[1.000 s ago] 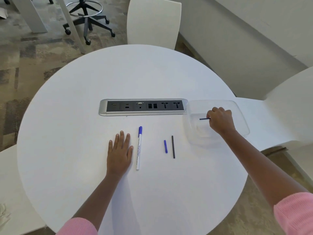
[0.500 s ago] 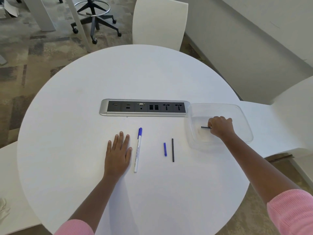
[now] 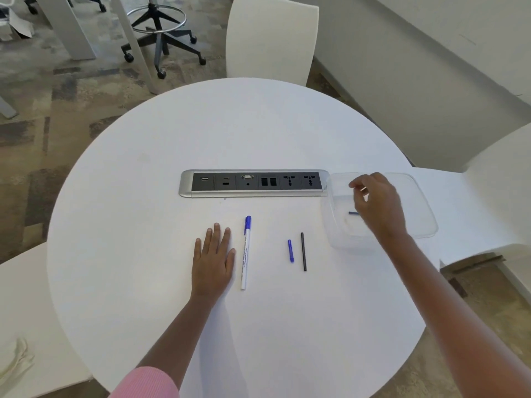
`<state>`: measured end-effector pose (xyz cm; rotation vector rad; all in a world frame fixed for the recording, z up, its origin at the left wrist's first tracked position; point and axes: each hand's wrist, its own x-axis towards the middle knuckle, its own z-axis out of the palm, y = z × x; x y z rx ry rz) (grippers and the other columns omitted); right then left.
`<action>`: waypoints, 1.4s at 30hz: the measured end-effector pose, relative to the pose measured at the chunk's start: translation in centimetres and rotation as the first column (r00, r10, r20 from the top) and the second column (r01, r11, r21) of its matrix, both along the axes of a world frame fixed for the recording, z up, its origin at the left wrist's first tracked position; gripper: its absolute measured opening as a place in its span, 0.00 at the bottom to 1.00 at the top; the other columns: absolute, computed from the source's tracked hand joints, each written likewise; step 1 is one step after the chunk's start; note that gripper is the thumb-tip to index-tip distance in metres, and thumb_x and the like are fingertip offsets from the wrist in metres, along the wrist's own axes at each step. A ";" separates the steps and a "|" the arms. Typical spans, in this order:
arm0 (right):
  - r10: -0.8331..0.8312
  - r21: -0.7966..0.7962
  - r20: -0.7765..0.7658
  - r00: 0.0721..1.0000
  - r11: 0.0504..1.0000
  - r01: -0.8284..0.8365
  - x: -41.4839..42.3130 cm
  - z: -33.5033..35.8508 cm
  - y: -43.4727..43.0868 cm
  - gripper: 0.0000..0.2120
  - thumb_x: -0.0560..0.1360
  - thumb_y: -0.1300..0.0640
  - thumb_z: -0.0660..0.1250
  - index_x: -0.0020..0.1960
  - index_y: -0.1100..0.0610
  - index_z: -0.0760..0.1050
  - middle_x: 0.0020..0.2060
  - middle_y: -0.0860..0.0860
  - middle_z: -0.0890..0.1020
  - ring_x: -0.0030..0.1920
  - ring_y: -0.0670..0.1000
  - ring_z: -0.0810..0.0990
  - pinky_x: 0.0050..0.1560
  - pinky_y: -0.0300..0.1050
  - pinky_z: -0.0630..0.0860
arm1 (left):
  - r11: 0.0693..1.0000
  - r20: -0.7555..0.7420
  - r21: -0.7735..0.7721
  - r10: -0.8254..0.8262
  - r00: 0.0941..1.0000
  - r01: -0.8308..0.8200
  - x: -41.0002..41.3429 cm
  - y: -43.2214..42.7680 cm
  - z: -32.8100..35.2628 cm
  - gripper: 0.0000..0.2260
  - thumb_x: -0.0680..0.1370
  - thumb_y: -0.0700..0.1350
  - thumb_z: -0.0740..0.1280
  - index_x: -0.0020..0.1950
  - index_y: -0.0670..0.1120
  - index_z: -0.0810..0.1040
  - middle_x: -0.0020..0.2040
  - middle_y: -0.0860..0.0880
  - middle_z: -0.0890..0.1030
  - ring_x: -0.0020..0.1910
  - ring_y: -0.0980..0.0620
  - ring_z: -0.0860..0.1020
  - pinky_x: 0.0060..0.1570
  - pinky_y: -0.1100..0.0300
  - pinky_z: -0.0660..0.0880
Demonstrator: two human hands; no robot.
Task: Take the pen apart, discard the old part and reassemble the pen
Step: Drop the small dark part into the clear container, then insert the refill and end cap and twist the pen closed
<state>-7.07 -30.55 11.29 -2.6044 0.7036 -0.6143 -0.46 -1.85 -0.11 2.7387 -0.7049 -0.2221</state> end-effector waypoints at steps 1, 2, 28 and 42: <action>0.021 0.029 0.018 1.000 0.999 -0.022 0.1 0.0 1.3 0.08 0.70 0.71 0.62 0.44 0.64 0.78 0.41 0.62 0.79 0.39 0.59 0.79 0.41 0.47 0.73 | 1.000 -0.004 -0.001 -0.002 1.000 0.002 0.0 0.1 -0.1 0.26 0.76 0.48 0.48 0.67 0.38 0.71 0.68 0.36 0.70 0.65 0.36 0.70 0.63 0.39 0.65; 0.044 0.063 0.030 0.999 0.997 -0.046 0.2 -0.1 2.6 0.08 0.70 0.71 0.62 0.44 0.64 0.78 0.41 0.62 0.79 0.38 0.58 0.79 0.41 0.46 0.73 | 1.000 -0.007 -0.003 -0.005 1.000 0.004 0.1 0.1 -0.1 0.26 0.76 0.48 0.48 0.67 0.38 0.71 0.68 0.36 0.71 0.65 0.36 0.71 0.63 0.39 0.66; 0.087 0.462 -0.372 0.924 0.881 0.102 2.3 -9.2 19.7 0.13 0.73 0.61 0.62 0.56 0.63 0.67 0.51 0.60 0.78 0.51 0.59 0.76 0.49 0.49 0.73 | 0.997 -0.005 0.036 -0.065 0.998 0.065 1.2 0.7 -1.4 0.22 0.82 0.47 0.49 0.76 0.46 0.54 0.77 0.45 0.52 0.75 0.49 0.51 0.72 0.56 0.48; 0.101 0.620 -0.073 0.992 0.784 -0.034 1.2 -7.1 18.7 0.06 0.74 0.60 0.64 0.49 0.60 0.77 0.45 0.56 0.82 0.42 0.50 0.79 0.40 0.33 0.74 | 0.592 -0.738 -0.520 0.051 0.672 -0.616 -0.8 -2.5 3.0 0.14 0.81 0.43 0.58 0.47 0.36 0.80 0.36 0.44 0.80 0.33 0.51 0.77 0.28 0.67 0.73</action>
